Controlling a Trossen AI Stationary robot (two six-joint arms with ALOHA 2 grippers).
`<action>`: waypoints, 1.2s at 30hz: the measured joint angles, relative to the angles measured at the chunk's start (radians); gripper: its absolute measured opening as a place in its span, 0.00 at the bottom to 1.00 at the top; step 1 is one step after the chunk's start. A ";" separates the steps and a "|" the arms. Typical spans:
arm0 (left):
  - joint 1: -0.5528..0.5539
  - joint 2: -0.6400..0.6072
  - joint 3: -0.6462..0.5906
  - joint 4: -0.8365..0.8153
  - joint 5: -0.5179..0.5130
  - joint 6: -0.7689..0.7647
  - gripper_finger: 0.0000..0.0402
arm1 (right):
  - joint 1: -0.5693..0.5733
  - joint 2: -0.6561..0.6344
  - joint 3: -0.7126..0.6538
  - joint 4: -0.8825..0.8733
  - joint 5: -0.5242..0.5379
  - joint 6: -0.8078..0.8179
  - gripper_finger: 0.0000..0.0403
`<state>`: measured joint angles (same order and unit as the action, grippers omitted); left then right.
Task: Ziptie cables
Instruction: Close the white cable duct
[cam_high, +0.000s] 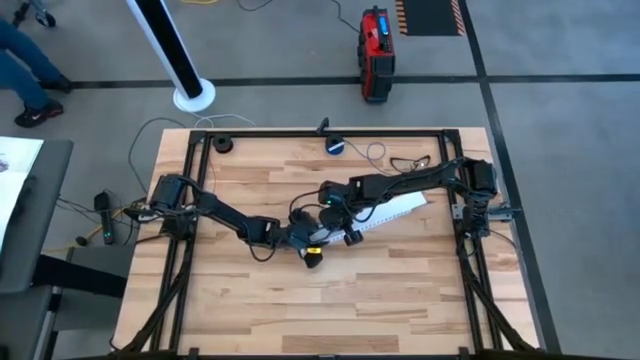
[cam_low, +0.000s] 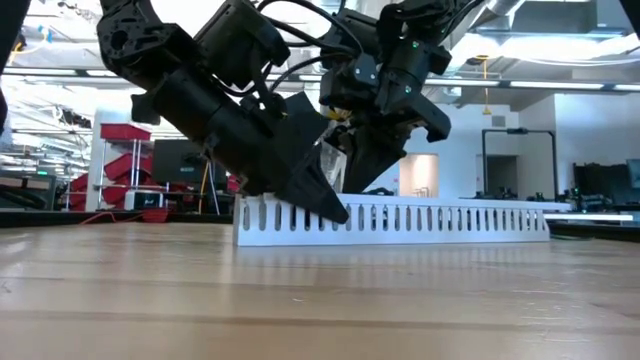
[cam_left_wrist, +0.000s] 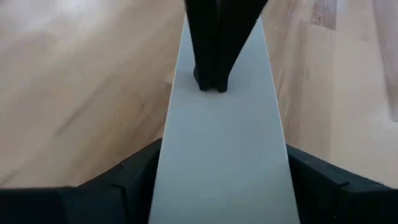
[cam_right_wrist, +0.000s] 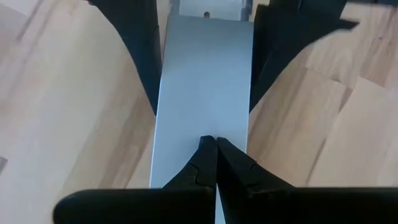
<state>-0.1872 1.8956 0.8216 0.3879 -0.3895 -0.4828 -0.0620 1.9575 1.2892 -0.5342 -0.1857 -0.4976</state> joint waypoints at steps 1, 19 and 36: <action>0.004 -0.001 0.001 -0.010 0.032 -0.019 0.64 | -0.001 0.000 0.000 0.001 -0.002 0.000 0.00; -0.036 -0.008 0.002 -0.134 0.122 -0.190 0.70 | -0.017 0.003 -0.001 0.006 -0.040 0.003 0.00; -0.013 -0.009 0.023 -0.221 0.214 -0.188 0.70 | -0.041 0.003 -0.001 0.017 -0.032 0.000 0.00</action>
<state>-0.1997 1.8868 0.8451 0.1665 -0.1757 -0.6709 -0.1034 1.9610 1.2881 -0.5176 -0.2180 -0.4976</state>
